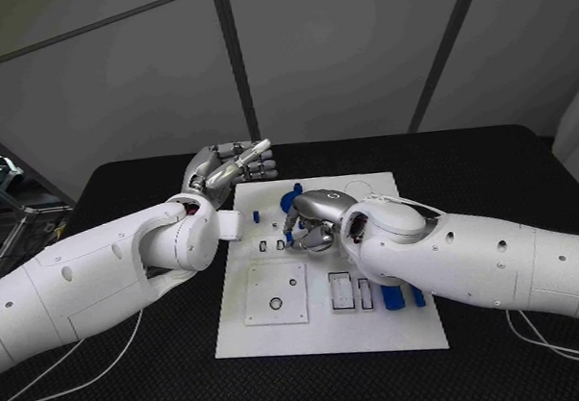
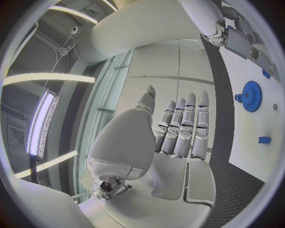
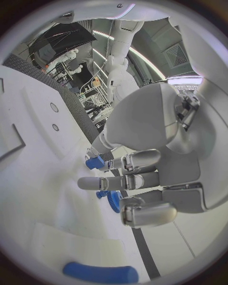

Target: Assemble the parts on the task board

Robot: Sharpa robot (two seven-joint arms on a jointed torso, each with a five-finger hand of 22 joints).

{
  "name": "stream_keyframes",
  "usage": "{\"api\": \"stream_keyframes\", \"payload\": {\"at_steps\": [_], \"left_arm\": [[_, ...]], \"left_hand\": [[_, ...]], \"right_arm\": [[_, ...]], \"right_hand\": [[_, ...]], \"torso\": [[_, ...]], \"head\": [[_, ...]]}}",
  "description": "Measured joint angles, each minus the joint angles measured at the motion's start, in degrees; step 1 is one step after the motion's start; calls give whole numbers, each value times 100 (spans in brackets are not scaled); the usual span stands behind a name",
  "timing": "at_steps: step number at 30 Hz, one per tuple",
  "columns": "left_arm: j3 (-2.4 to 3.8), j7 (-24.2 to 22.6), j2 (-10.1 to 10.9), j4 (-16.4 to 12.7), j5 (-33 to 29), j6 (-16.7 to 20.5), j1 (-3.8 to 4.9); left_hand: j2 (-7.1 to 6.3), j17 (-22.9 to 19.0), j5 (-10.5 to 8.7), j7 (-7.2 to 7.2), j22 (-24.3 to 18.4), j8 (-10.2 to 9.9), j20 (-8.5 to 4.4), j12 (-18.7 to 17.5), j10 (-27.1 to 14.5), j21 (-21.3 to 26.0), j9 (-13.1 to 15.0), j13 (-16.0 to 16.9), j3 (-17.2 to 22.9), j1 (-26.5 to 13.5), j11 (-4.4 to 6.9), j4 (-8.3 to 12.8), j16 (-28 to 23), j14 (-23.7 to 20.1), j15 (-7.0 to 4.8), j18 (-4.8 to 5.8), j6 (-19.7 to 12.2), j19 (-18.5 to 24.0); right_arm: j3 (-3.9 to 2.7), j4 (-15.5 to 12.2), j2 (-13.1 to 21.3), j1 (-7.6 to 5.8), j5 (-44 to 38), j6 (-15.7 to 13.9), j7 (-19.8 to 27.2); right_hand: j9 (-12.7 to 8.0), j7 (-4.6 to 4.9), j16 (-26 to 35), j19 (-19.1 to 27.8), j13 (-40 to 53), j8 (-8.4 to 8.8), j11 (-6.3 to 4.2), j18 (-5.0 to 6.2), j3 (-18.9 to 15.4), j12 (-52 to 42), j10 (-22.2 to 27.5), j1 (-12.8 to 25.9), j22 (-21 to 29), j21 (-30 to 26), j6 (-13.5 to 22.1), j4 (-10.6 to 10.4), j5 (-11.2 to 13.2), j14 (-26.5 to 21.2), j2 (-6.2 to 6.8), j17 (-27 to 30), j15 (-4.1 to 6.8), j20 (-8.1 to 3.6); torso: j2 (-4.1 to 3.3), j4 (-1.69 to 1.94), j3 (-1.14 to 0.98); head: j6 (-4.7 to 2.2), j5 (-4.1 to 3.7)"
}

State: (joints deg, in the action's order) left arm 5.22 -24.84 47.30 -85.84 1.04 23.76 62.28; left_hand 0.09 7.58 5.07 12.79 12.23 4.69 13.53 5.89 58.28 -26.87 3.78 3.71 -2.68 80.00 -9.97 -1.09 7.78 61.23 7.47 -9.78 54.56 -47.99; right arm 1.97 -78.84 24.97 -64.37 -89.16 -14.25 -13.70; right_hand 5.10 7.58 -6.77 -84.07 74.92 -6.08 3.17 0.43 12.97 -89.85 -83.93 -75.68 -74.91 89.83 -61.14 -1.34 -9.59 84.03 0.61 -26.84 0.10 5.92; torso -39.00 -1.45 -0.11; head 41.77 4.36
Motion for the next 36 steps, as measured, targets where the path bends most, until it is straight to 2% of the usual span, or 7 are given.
{"api": "stream_keyframes", "payload": {"at_steps": [11,36], "left_arm": [[0,3,-4,4,0,-3,0],[0,12,0,6,0,-4,0]], "left_hand": [[0,-1,0,0,0,0,0,0,0,0,0,0,0,0,0,0,0,0,0,0,0,0],[1,-1,0,0,-1,-5,0,-15,0,-15,0,0,3,-1,0,2,0,0,0,0,1,0]], "right_arm": [[1,77,-32,18,-49,29,4],[-4,86,-50,18,-95,163,8]], "right_hand": [[5,4,0,0,0,16,0,0,-1,0,0,8,0,0,16,-1,-10,0,8,-5,0,0],[-8,40,0,0,0,33,0,0,-1,0,0,43,0,0,80,-1,-24,0,42,-4,0,0]], "torso": [[4,-3,-2],[2,-3,-2]], "head": [[-7,15],[52,90]]}}
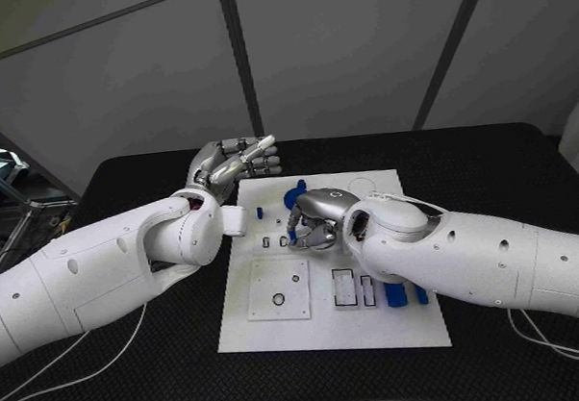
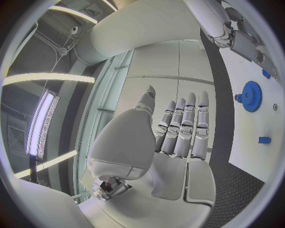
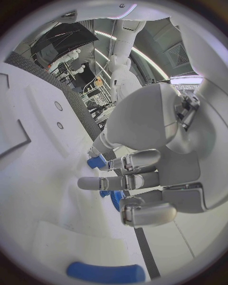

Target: Assemble the parts on the task board

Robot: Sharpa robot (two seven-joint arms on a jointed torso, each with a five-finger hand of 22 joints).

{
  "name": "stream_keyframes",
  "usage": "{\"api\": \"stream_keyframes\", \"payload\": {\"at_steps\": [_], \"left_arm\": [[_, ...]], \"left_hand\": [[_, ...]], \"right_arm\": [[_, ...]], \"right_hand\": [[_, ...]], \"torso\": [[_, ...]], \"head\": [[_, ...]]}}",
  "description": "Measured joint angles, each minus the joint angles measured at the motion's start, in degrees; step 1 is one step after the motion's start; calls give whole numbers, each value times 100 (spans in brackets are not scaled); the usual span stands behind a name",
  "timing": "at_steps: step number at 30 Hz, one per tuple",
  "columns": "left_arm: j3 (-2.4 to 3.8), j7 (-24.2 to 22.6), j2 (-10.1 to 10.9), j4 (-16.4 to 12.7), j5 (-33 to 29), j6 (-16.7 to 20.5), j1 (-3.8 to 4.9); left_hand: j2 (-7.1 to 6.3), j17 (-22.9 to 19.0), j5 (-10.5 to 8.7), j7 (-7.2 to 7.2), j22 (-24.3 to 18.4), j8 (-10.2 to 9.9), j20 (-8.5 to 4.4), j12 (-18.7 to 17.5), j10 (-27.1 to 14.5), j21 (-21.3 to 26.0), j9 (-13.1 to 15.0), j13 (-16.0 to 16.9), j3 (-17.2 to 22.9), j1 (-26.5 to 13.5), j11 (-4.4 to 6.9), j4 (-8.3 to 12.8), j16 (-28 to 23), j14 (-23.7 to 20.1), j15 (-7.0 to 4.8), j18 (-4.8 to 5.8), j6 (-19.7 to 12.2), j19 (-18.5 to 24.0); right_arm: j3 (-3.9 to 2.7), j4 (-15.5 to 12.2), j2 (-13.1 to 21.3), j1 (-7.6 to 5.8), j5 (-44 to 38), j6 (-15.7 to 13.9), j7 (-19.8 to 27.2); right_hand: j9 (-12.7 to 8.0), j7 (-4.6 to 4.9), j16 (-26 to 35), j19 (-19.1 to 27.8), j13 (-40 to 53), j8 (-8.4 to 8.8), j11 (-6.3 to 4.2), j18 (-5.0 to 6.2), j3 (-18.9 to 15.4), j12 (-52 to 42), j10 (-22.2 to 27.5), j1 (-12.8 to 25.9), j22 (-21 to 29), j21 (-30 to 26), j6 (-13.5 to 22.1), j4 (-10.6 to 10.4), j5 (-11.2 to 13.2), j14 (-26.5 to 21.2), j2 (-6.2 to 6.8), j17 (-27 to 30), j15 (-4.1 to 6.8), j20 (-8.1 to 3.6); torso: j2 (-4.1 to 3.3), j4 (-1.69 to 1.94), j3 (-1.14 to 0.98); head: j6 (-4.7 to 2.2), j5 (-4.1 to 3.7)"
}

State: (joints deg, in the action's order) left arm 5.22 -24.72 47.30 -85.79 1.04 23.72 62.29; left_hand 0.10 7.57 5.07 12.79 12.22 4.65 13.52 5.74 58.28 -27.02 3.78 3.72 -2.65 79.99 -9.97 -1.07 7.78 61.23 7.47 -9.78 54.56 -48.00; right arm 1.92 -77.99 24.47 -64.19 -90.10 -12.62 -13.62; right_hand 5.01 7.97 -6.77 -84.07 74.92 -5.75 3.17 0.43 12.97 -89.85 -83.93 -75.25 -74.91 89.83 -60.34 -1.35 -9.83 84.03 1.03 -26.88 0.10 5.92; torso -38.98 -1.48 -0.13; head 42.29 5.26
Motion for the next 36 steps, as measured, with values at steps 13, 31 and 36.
{"api": "stream_keyframes", "payload": {"at_steps": [13,31,36], "left_arm": [[0,4,5,-1,0,1,0],[0,11,8,1,0,1,0],[0,17,11,0,0,1,0]], "left_hand": [[22,0,0,0,5,-18,0,-21,-21,-7,0,0,13,-22,-20,13,0,0,0,0,0,0],[21,0,0,0,3,-17,0,-20,-20,-7,0,0,13,-21,-20,13,0,0,0,0,0,0],[21,4,0,0,3,-17,0,-20,-20,-6,0,0,13,-21,-20,13,0,0,0,1,0,0]], "right_arm": [[8,8,8,9,-55,108,-42],[11,14,5,9,-90,106,-75],[11,17,5,10,-93,100,-82]], "right_hand": [[-38,87,0,0,0,99,35,0,1,0,-9,86,0,0,140,0,-3,0,86,0,0,0],[-65,131,0,3,0,181,84,0,-82,0,0,191,0,0,361,-27,67,0,191,-4,0,3],[-75,153,0,22,0,181,84,0,-131,0,0,236,0,0,459,-37,67,0,235,-4,0,22]], "torso": [[1,-3,-1],[1,-3,-1],[1,-2,-1]], "head": [[14,5],[12,2],[12,1]]}}
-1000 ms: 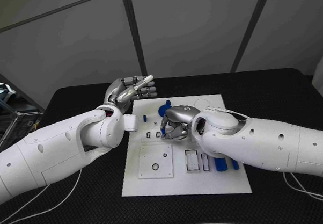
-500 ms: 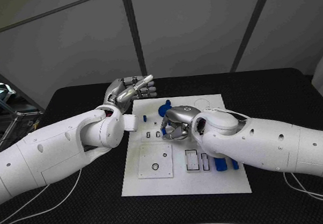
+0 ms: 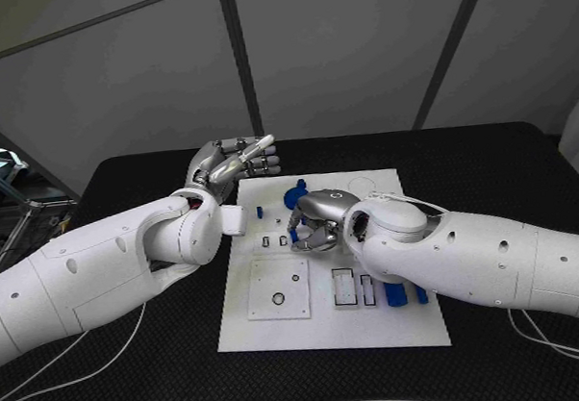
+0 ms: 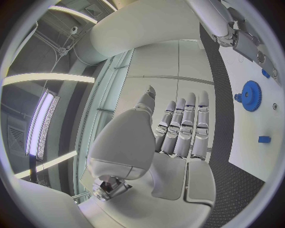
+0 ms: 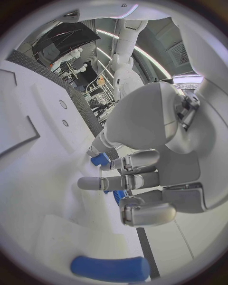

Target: Assemble the parts on the task board

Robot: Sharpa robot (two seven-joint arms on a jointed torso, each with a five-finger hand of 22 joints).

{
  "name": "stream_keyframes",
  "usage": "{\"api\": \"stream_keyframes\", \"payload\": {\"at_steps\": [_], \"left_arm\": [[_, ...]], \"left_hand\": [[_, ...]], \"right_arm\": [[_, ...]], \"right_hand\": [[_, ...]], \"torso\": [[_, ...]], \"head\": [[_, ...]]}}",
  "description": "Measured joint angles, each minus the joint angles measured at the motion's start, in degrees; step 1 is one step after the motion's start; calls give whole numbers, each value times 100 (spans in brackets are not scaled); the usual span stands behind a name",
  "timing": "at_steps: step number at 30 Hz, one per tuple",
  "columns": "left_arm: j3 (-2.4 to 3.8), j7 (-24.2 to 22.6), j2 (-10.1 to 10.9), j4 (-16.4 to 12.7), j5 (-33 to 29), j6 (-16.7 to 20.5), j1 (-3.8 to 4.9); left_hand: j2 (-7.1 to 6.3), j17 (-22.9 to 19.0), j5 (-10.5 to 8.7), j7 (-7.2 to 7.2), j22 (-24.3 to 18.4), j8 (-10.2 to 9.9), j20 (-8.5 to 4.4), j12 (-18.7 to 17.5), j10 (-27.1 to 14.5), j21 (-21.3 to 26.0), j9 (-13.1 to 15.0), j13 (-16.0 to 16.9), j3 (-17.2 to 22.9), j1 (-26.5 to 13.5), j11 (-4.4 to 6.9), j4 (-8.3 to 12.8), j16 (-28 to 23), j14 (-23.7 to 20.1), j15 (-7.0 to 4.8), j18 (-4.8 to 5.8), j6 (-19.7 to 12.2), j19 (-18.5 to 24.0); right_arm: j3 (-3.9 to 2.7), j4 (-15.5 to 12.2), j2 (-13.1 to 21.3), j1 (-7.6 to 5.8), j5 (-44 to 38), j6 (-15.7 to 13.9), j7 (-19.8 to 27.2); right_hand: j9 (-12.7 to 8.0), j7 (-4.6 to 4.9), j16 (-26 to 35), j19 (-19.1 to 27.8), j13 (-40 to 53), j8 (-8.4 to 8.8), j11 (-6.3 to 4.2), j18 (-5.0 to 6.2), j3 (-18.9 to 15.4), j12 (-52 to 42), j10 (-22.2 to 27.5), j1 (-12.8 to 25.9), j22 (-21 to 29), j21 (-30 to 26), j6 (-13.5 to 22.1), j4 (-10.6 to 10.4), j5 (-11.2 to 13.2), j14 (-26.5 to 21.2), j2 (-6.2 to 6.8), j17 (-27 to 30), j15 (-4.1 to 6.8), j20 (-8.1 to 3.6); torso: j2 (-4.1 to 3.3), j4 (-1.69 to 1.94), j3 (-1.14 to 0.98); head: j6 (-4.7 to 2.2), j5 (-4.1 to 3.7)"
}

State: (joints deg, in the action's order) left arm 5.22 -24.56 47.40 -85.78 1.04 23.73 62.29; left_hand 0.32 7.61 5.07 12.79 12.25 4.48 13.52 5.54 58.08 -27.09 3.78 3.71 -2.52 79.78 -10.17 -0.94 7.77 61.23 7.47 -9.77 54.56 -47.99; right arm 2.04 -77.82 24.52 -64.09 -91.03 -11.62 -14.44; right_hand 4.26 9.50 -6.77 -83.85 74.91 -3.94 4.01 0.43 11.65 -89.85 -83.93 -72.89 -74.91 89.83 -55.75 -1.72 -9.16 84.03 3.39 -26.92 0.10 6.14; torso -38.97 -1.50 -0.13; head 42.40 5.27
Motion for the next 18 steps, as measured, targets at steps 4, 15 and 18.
{"api": "stream_keyframes", "payload": {"at_steps": [4,15,18], "left_arm": [[0,3,1,-1,0,0,0],[0,13,3,9,0,-2,0],[0,19,4,18,0,-6,0]], "left_hand": [[0,0,0,0,0,0,0,0,0,0,0,0,0,0,0,0,0,0,0,0,0,0],[0,-1,0,0,-1,0,0,0,0,0,0,0,0,0,0,0,-23,0,0,0,0,0],[0,-1,0,0,-1,0,0,0,0,0,0,0,0,0,0,0,-23,0,0,0,0,0]], "right_arm": [[3,4,-1,3,-1,-13,-9],[14,-37,22,16,-3,-374,4],[14,-140,107,16,-3,-626,65]], "right_hand": [[-14,16,0,-20,0,-1,40,0,-97,0,-1,37,0,0,183,-20,0,-7,37,-6,-33,20],[-36,70,0,-3,0,18,82,0,-229,67,0,68,0,0,446,-47,-31,1,68,-5,-42,45],[-33,65,0,-21,0,18,82,0,-288,67,0,87,0,0,450,-65,-63,1,122,-11,-42,63]], "torso": [[0,2,0],[2,2,-1],[3,2,-4]], "head": [[-1,-2],[-21,-8],[-25,-11]]}}
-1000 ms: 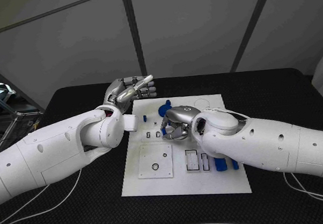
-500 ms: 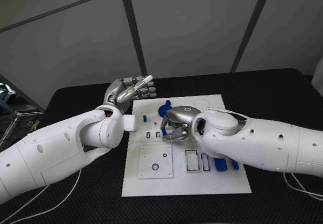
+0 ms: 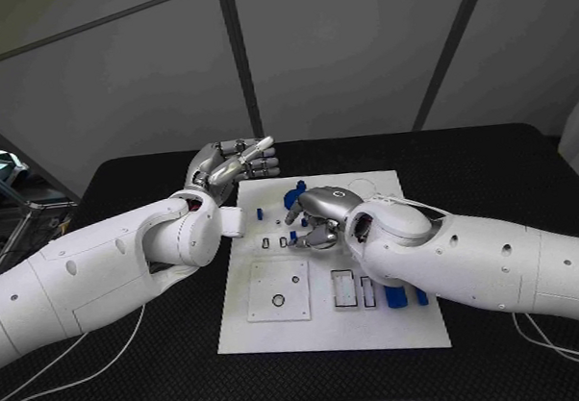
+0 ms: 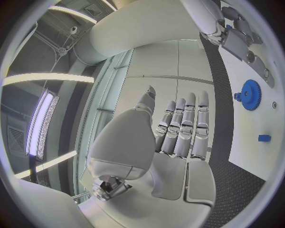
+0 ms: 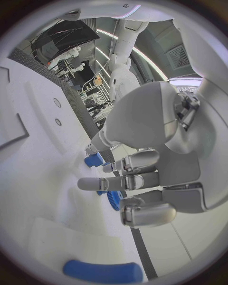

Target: Assemble the parts on the task board

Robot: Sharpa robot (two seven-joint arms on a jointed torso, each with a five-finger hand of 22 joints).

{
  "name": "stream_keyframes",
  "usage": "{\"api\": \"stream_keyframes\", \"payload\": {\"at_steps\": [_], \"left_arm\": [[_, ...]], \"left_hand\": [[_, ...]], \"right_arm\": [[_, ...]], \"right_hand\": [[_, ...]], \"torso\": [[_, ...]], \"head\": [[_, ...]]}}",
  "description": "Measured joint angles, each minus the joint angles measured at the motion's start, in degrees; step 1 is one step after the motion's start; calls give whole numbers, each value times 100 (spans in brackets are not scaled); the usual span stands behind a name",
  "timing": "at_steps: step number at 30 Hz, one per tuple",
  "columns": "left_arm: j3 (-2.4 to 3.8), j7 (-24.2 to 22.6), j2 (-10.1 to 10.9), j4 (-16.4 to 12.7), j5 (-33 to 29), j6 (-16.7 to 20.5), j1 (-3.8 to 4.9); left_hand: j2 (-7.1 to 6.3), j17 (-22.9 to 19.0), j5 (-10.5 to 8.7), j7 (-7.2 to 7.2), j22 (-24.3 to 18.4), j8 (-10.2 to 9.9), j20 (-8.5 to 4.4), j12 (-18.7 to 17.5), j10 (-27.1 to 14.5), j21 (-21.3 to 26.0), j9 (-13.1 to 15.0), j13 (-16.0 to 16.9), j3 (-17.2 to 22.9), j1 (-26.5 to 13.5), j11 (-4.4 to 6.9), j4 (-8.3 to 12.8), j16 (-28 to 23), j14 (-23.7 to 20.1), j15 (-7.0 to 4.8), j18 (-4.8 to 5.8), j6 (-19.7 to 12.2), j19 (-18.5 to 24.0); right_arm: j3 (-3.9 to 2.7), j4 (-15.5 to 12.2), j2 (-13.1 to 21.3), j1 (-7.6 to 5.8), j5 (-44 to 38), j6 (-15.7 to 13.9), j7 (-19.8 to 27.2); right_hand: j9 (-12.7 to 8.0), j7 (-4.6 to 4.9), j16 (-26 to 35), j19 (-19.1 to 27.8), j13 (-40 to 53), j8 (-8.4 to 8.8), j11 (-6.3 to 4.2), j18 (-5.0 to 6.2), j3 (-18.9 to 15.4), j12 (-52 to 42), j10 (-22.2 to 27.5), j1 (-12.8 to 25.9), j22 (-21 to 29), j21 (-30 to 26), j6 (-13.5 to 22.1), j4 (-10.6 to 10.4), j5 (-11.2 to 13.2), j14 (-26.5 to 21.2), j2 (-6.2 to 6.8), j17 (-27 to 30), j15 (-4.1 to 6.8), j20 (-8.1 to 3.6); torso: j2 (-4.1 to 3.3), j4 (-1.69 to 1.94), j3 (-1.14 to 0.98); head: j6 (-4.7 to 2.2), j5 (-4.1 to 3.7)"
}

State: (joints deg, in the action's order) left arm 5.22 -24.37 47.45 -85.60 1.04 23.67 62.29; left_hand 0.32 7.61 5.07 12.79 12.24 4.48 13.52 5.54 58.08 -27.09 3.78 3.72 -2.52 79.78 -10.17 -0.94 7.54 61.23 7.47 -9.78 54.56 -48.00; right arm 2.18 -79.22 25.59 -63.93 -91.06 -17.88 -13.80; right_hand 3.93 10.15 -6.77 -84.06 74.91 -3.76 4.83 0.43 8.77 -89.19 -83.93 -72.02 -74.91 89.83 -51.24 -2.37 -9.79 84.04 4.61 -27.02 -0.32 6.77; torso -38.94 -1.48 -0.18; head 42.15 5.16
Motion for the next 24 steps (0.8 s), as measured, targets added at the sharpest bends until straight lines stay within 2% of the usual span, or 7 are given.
{"api": "stream_keyframes", "payload": {"at_steps": [10,13,18,20,22,23,24], "left_arm": [[0,38,-1,206,22,-21,0],[0,84,25,271,93,-26,0],[1,249,123,395,349,-50,38],[4,386,155,452,510,-75,69],[6,545,176,490,676,-110,94],[6,643,186,507,773,-134,104],[6,810,193,526,920,-176,119]], "left_hand": [[48,87,0,-46,49,0,-47,92,273,-121,0,41,-47,-48,80,48,104,241,-72,-1,88,-75],[164,273,0,-147,171,81,-175,281,695,-375,24,127,-90,-165,232,5,415,757,-243,-1,348,-417],[226,830,-10,-419,574,161,-566,585,1452,-1138,60,366,-225,-335,559,-130,1091,1777,-619,1,687,-1271],[226,1053,-10,-493,911,161,-687,738,1689,-1622,78,528,-264,-333,647,-169,1212,1865,-697,0,781,-1597],[195,1209,-10,-556,2149,186,-762,983,1939,-2620,107,733,-277,-364,720,-182,1272,1865,-765,3,845,-2135],[195,1291,-10,-578,2871,204,-798,1154,2053,-3188,129,870,-290,-364,759,-195,1312,1893,-795,128,891,-2424],[195,1339,-10,-594,3198,204,-815,1250,2088,-3439,143,956,-303,-364,778,-204,1339,1912,-814,297,923,-2544]], "right_arm": [[-5,-596,586,-75,238,-581,541],[-24,-735,800,-188,500,-596,822],[-235,-938,1291,-375,1223,-524,1319],[-284,-1043,1513,-455,1640,-448,1507],[-326,-1131,1706,-514,2018,-368,1646],[-348,-1160,1792,-540,2194,-332,1702],[-373,-1188,1904,-577,2432,-287,1769]], "right_hand": [[28,-2,0,0,0,-41,0,0,-100,50,0,18,0,0,-1,-86,-137,0,58,0,0,0],[73,-55,0,0,0,-158,0,0,-100,166,0,-49,0,0,-184,-86,-180,0,53,1,0,0],[109,-116,0,0,0,-239,-23,0,-98,359,-22,-120,0,0,-358,-54,-270,0,-18,1,0,0],[109,-116,0,0,0,-239,-39,-1,-99,542,-6,-120,0,-47,-358,-53,-270,0,-18,1,0,0],[104,-116,0,0,0,-239,-45,0,-123,727,0,-151,0,-188,-358,-29,-214,0,-5,1,0,0],[100,-116,0,0,0,-239,-45,-1,-123,858,0,-173,0,-298,-358,-29,-193,0,-27,1,0,0],[95,-116,0,0,0,-239,-65,60,-123,1055,23,-183,0,-462,-358,-29,-178,0,-36,1,0,0]], "torso": [[29,0,9],[49,5,13],[91,14,23],[107,14,24],[126,12,24],[133,8,24],[143,4,24]], "head": [[-51,-14],[-54,-14],[-53,-21],[-53,-21],[-54,-12],[-55,-7],[-55,-7]]}}
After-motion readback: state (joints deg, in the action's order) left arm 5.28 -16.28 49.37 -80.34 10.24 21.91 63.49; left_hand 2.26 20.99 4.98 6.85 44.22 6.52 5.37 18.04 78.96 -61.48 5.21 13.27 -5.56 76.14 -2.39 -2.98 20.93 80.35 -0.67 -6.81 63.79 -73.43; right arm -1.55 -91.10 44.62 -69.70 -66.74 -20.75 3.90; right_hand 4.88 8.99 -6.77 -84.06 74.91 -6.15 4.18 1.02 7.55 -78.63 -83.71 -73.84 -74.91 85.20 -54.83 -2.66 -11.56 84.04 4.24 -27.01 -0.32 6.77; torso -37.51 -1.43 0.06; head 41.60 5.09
